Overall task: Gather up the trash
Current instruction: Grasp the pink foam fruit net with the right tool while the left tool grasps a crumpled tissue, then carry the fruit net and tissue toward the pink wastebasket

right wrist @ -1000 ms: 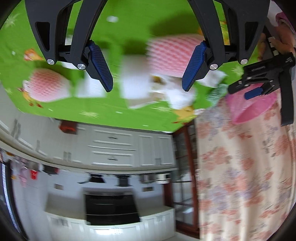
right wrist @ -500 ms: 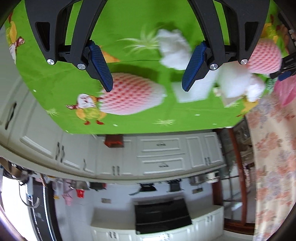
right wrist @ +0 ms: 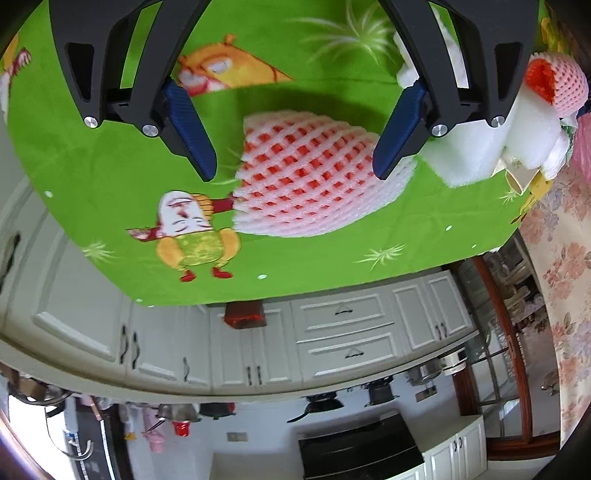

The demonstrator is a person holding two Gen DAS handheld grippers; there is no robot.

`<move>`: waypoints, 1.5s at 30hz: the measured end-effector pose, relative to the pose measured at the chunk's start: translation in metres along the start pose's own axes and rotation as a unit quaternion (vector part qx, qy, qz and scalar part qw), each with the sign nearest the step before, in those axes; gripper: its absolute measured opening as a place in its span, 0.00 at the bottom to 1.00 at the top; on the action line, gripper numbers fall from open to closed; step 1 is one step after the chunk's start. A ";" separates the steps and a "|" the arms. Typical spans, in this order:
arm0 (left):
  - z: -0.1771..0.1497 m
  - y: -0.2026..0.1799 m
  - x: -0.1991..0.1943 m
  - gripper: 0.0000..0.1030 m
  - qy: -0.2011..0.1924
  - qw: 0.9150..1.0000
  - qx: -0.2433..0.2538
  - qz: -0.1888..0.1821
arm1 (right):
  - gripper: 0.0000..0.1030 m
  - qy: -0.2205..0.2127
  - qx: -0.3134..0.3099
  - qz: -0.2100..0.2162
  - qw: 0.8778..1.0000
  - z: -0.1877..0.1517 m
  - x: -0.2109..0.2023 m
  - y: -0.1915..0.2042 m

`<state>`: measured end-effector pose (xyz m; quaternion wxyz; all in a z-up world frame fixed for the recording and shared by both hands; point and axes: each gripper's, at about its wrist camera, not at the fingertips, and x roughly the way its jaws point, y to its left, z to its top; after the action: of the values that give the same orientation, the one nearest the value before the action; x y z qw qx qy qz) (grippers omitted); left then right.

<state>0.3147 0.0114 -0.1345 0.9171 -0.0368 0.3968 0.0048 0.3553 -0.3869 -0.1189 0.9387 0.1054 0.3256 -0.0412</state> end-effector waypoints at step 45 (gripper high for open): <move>-0.053 0.008 -0.104 0.22 -0.157 0.987 -0.002 -0.025 | 0.26 -0.078 0.014 0.040 0.996 -0.102 -0.144 0.038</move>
<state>0.2046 0.0172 -0.0959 0.9677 -0.0471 0.2472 -0.0114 0.1865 -0.3259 -0.1015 0.9606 0.1277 0.2465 -0.0160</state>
